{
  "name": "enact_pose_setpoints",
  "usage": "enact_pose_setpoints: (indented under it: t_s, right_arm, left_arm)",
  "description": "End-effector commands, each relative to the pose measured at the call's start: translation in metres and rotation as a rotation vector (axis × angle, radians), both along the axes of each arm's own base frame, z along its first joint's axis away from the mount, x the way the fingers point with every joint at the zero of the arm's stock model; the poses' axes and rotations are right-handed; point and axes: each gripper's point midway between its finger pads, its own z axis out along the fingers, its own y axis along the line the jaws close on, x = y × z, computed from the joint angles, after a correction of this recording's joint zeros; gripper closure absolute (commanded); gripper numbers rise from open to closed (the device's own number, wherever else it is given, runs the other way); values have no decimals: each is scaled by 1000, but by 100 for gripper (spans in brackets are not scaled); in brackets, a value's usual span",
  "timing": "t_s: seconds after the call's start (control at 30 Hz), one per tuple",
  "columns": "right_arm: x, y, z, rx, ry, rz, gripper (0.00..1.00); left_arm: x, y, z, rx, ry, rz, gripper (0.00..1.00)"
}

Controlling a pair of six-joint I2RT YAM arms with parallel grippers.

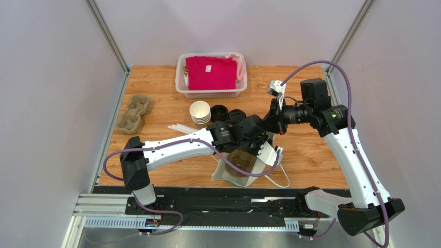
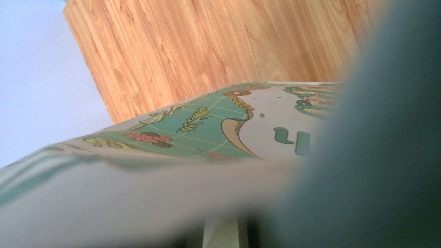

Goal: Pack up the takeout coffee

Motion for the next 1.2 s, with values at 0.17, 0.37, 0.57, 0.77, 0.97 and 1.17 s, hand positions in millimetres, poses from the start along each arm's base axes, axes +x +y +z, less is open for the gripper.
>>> enact_pose_setpoints:
  t_s: [0.17,0.37,0.57,0.77,0.97,1.17]
  right_arm:
    - [-8,4,8,28,-30,63,100]
    - [-5,3,9,17,-48,57,100]
    - [-4,1,7,3,-65,52,100]
    - [-4,0,6,0,-73,52,100]
    - [-2,0,7,-4,-80,49,100]
    - [0,0,8,-8,-91,47,100]
  left_arm:
    - [-2,1,1,-2,8,-26,97]
    - [-9,10,10,7,34,-31,100]
    - [-14,17,24,-9,50,-12,100]
    - [-14,24,37,-30,41,1,100]
    - [-13,26,49,-58,24,15,100]
    - [-19,33,66,-54,41,4,100]
